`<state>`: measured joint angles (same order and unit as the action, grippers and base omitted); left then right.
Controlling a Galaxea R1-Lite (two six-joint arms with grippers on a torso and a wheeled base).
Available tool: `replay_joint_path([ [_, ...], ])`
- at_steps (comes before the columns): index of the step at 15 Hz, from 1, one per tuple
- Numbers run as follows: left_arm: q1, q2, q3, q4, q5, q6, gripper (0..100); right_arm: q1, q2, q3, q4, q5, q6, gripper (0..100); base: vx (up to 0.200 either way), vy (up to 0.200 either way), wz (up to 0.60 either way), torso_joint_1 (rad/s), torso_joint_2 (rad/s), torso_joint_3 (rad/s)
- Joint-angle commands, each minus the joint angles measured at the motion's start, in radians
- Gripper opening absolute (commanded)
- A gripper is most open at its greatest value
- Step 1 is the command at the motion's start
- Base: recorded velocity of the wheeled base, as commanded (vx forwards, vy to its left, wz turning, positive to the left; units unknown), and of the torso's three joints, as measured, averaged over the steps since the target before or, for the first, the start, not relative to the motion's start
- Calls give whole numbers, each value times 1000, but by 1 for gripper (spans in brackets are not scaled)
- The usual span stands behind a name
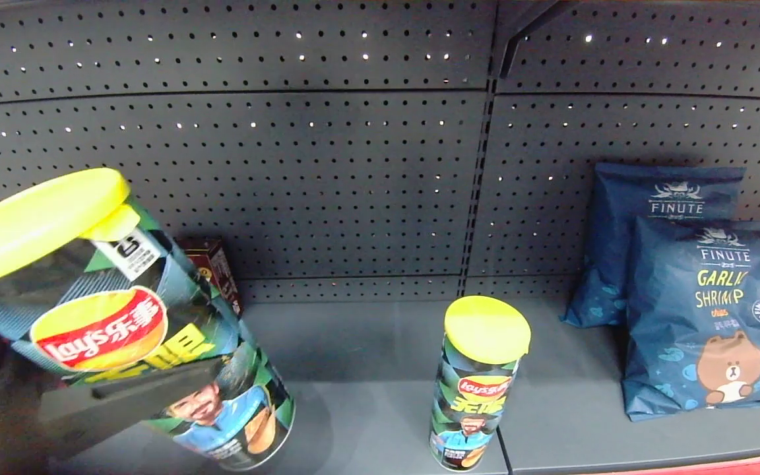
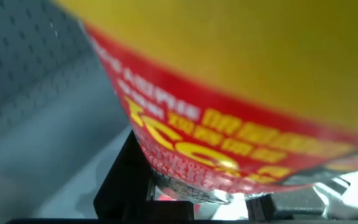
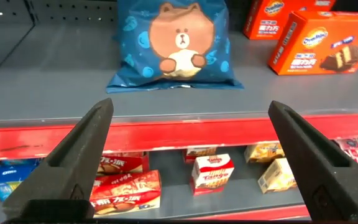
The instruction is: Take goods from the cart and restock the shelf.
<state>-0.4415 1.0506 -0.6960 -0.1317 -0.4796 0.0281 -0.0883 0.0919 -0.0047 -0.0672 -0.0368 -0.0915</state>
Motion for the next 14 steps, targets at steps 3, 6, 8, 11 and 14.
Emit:
replay_joint_path([
  [3, 1, 328, -119, -200, -53, -7, 0, -1, 5, 0, 0, -2, -5, 100, 0, 0, 0, 0, 0, 0],
  [6, 14, 431, -181, -198, -103, -5, 0, 1, 5, 0, -2, -2, -34, 100, 0, 0, 0, 0, 0, 0],
  [8, 23, 511, -214, -215, -96, 16, 0, 1, 5, 0, -2, -2, -59, 100, 0, 0, 0, 0, 0, 0],
  [11, 67, 609, -251, -243, -103, 88, 0, 1, 5, 0, -2, -3, -60, 100, 0, 0, 0, 0, 0, 0],
  [14, 99, 778, -356, -302, -165, 159, 0, 1, 5, 2, -2, -5, -57, 100, 0, 0, 0, 0, 0, 0],
])
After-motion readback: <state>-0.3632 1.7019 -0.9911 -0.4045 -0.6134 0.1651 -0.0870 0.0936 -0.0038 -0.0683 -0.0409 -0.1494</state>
